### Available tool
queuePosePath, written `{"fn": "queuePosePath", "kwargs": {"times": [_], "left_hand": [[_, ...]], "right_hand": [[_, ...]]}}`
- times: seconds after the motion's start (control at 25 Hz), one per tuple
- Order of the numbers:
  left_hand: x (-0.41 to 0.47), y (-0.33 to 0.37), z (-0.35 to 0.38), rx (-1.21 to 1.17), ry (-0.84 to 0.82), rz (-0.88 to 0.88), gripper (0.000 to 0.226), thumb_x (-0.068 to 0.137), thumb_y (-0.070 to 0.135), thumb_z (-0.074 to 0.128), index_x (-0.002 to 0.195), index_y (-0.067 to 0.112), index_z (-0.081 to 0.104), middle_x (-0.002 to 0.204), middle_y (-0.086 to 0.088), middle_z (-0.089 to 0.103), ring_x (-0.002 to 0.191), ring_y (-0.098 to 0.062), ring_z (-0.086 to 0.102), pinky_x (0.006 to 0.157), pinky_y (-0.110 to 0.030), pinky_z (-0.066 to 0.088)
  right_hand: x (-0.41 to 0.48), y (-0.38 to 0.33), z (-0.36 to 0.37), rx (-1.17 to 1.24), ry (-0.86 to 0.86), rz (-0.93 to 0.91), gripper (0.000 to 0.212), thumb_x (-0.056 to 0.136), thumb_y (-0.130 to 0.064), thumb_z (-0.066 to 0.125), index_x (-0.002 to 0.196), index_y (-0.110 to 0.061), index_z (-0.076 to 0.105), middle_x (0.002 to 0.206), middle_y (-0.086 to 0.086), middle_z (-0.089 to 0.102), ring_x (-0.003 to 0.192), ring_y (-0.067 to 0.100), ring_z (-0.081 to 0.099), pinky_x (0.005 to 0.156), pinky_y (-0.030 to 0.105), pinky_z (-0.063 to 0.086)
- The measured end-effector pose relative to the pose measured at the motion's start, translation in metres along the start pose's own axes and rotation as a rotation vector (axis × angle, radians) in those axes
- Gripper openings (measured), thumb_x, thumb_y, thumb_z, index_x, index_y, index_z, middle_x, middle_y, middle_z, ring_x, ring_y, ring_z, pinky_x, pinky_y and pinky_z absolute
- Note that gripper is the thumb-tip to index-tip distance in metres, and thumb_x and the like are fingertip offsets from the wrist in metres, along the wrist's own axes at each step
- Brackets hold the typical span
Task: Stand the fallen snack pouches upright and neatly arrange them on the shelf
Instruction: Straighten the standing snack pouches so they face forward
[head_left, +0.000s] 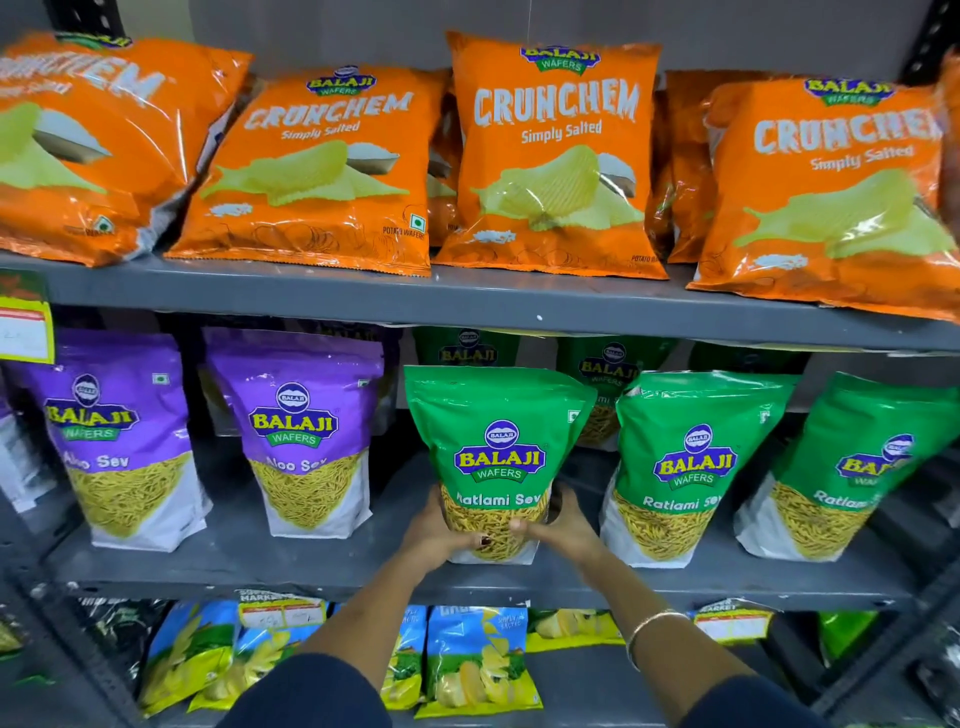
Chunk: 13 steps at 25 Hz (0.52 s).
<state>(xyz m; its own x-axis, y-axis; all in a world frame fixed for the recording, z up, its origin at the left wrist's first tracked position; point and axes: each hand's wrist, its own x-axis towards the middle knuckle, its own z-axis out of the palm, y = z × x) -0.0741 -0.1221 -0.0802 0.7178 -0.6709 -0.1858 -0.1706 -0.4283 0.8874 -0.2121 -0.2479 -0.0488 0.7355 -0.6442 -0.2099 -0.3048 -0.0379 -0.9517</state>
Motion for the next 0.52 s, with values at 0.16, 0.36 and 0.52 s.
{"fn": "queuePosePath", "kwargs": {"times": [0.16,0.36,0.52], "left_hand": [[0.001,0.003,-0.002,0.010,0.000,0.014,0.091,0.065,0.017,0.081,0.139,0.018,0.029,0.135,-0.007,0.056,0.124,-0.026,0.053,0.101,-0.033,0.042],[0.001,0.000,-0.003,0.034,0.006,0.016,0.090,0.062,0.020,0.083,0.137,0.018,0.033,0.132,-0.007,0.059,0.123,-0.025,0.054,0.105,-0.037,0.043],[-0.001,0.003,-0.002,0.001,0.009,0.021,0.091,0.064,0.017,0.082,0.140,0.018,0.030,0.133,-0.007,0.059,0.123,-0.024,0.054,0.103,-0.031,0.042]], "right_hand": [[-0.016,-0.082,0.016,0.072,0.440,-0.462,0.092,0.063,-0.023,0.083,0.136,-0.006,0.030,0.135,0.013,0.045,0.131,0.029,0.041,0.111,0.039,0.034],[-0.026,-0.171,0.042,-1.130,0.422,-0.674,0.051,0.082,-0.044,0.058,0.122,-0.011,0.055,0.123,0.013,0.062,0.122,0.032,0.049,0.111,0.049,0.023],[-0.017,-0.176,0.051,-1.063,0.368,-0.694,0.020,0.085,-0.027,0.059,0.098,-0.018,0.070,0.106,0.005,0.071,0.111,0.027,0.057,0.099,0.039,0.025]]}}
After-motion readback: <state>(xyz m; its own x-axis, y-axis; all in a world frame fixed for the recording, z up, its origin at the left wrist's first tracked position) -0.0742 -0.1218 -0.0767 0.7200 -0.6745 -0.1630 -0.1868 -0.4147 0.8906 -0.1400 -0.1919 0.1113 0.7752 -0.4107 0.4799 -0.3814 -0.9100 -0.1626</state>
